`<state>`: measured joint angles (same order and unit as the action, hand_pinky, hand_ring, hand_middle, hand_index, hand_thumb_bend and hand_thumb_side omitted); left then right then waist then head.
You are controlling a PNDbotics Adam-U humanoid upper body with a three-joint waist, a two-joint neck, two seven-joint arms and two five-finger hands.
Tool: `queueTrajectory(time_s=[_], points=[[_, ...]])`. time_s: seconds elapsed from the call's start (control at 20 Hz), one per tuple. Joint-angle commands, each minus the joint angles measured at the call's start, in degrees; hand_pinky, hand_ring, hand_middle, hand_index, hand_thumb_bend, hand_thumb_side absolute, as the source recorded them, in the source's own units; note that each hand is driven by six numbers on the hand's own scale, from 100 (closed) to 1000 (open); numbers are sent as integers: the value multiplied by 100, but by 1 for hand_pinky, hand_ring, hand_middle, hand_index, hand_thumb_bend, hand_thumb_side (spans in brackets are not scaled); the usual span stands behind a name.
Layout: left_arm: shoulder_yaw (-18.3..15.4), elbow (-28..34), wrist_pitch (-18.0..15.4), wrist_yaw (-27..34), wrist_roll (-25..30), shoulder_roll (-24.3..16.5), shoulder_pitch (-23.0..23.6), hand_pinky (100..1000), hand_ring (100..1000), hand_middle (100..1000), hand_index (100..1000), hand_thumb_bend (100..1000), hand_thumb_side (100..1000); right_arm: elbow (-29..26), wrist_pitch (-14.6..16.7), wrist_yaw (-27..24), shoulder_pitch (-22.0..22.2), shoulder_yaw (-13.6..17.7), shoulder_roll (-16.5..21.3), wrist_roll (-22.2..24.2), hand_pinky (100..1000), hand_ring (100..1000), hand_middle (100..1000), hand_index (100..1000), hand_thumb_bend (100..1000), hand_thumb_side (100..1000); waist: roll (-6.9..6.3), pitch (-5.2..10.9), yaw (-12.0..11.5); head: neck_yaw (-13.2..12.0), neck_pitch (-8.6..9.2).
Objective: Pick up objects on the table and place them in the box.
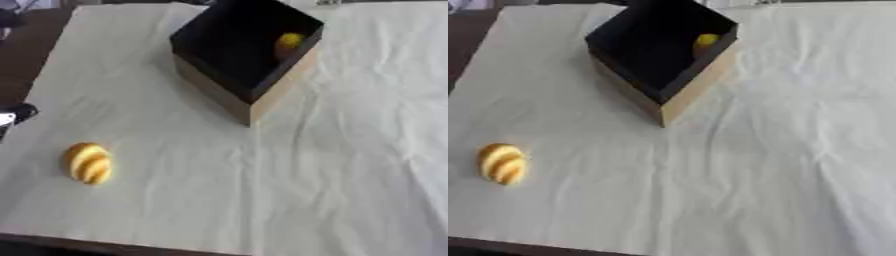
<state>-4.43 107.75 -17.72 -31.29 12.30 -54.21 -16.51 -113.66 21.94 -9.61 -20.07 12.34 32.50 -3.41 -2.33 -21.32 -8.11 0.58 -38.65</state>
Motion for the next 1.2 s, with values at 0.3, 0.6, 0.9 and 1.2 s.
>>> queueTrajectory(time_s=[0.3, 0.6, 0.9, 1.2], points=[[294, -74, -712, 299, 1003, -309, 103, 906, 895, 841, 940, 579, 231, -94, -11, 37, -17, 40, 106, -6, 923, 912, 696, 800, 100, 330, 16, 91, 37, -61, 48], [592, -203, -791, 494, 1429, -300, -49, 888, 881, 841, 933, 556, 213, -94, -27, 23, -24, 23, 83, 18, 924, 912, 695, 800, 100, 332, 1, 91, 79, -98, 57], [953, -416, -756, 480, 1817, -236, -275, 870, 875, 857, 924, 511, 172, -94, -44, -8, -34, -8, 54, 63, 925, 912, 693, 801, 100, 340, -13, 95, 124, -143, 74], [1201, -752, -611, 300, 1994, -80, -502, 859, 864, 846, 904, 430, 122, -94, -58, -34, -30, -31, 23, 97, 926, 913, 692, 800, 100, 344, -21, 91, 165, -178, 87]])
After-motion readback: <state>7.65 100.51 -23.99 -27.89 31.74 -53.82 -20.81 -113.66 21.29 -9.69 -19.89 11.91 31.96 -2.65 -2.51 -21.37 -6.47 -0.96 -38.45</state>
